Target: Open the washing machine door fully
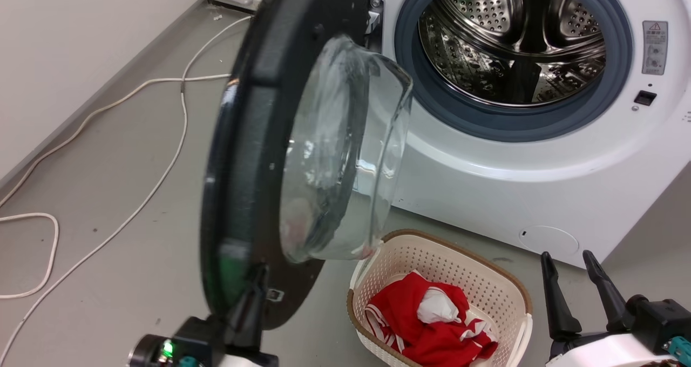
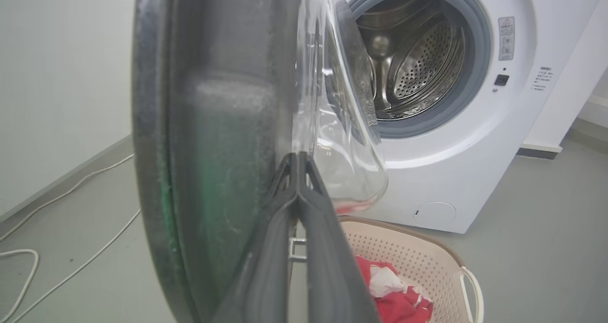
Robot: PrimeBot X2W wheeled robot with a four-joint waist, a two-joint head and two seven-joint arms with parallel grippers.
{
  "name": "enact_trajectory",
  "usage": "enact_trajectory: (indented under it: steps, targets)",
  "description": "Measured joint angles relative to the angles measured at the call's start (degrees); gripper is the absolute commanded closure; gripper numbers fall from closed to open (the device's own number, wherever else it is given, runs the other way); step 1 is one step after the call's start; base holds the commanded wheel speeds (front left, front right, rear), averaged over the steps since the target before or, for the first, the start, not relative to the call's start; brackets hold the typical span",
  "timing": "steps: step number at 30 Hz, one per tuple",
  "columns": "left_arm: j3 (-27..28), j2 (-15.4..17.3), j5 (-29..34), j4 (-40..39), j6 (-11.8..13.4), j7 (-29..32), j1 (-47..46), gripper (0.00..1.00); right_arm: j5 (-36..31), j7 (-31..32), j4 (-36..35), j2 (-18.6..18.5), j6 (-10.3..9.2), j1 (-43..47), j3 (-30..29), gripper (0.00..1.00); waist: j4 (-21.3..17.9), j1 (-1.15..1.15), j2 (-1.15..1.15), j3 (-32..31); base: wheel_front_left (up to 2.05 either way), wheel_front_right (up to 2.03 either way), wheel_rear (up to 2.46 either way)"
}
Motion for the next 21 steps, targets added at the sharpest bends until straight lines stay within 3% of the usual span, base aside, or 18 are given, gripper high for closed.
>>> enact_trajectory:
  steps: [8, 21]
  targets:
    - [7.33, 2.29, -2.33, 5.39, 1.65, -2.85, -4.87, 1.0, -0.29, 0.57, -0.56, 0.0, 0.0, -0.89, -0.64, 0.0, -2.32, 0.0, 0.0, 1.7, 0.0, 0.0, 0.0]
    - [19.64, 8.21, -7.66, 16.61, 2.15, -6.05, -12.4, 1.0, -0.74, 0.96, -1.43, 0.01, 0.0, -2.98, -1.03, 0.0, -6.1, 0.0, 0.0, 6.23, 0.0, 0.0, 0.0]
